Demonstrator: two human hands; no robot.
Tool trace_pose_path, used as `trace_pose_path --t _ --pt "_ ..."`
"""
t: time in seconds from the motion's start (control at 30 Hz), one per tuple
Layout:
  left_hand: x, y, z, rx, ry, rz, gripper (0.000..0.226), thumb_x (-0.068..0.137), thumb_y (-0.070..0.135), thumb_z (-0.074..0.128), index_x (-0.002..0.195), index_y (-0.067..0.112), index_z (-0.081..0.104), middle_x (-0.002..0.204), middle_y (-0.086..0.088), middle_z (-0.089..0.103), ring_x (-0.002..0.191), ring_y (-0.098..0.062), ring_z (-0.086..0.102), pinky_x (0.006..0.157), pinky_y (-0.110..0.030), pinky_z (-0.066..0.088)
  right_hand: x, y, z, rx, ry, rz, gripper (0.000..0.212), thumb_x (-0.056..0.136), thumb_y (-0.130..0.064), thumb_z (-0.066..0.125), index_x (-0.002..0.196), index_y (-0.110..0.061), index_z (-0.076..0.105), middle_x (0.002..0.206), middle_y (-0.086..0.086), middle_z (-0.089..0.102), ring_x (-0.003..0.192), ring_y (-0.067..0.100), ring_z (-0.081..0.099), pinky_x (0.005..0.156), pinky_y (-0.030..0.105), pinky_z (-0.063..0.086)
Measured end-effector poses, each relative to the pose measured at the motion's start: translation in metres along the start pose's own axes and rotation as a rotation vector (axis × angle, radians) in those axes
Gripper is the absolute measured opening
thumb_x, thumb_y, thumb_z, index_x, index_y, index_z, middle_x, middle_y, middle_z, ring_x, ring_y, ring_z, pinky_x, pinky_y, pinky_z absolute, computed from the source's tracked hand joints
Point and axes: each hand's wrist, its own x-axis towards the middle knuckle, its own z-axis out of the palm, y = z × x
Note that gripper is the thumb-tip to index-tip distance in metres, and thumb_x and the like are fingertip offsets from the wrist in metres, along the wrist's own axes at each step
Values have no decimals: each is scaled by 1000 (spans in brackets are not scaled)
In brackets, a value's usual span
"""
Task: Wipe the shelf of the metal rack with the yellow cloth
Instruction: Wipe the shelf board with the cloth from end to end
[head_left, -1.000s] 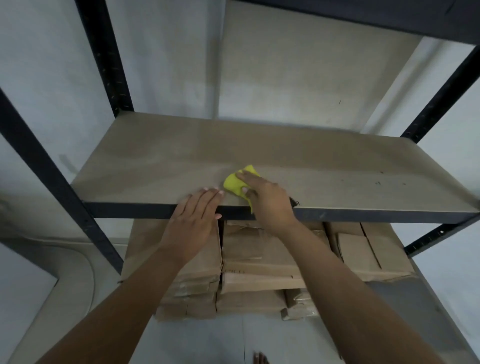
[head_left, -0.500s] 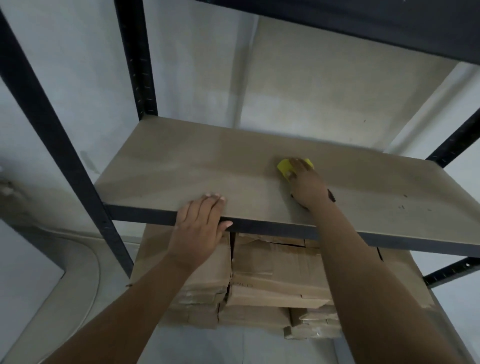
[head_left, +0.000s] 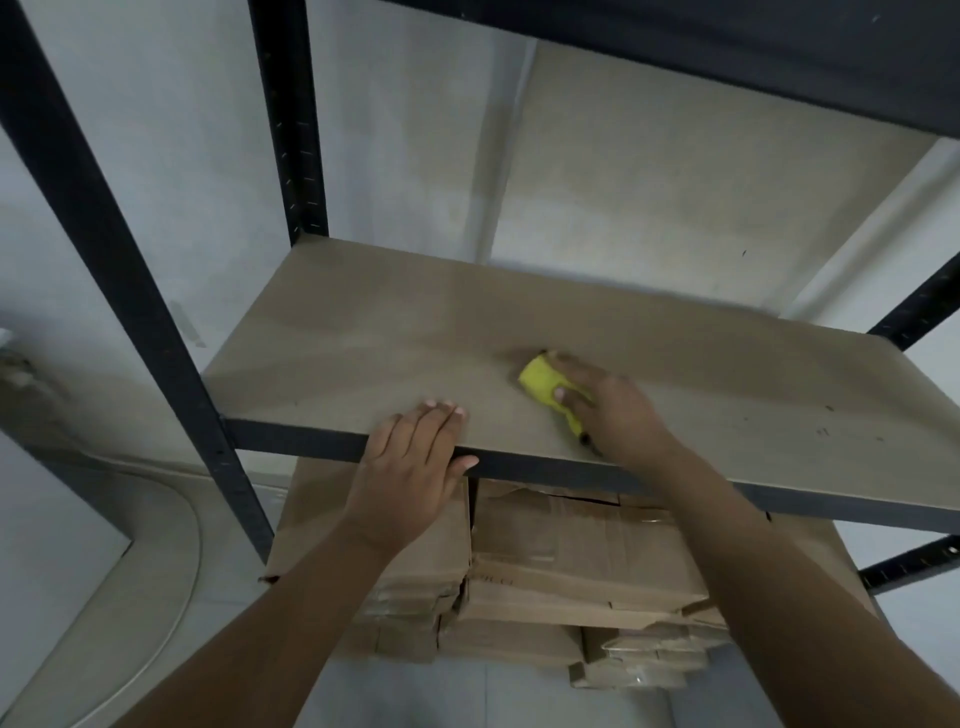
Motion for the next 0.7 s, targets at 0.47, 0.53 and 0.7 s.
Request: trace_pose_path --t 0.47,0.53,0.7 --pt "0 -3 0 64 -21 -7 46 99 42 26 121 8 48 114 -10 67 112 -22 46 93 -36 34 61 -19 30 -54 -118 -250 50 96 -13 42 143 -14 27 155 6 18 143 15 17 110 13 10" --pt "1 0 -5 39 -60 -19 46 99 43 27 122 9 48 116 -9 65 113 -22 46 95 -35 33 39 -6 17 -10 -144 -323 47 95 -13 44 141 -15 32 151 -3 22 138 6 17 106 4 7" --pt "7 -16 -29 31 -182 15 48 96 47 34 122 11 54 120 -8 61 113 -23 49 98 -35 32 41 52 -28 -56 -37 -161 43 92 -17 41 133 -6 45 147 12 35 139 26 30 112 19 14"
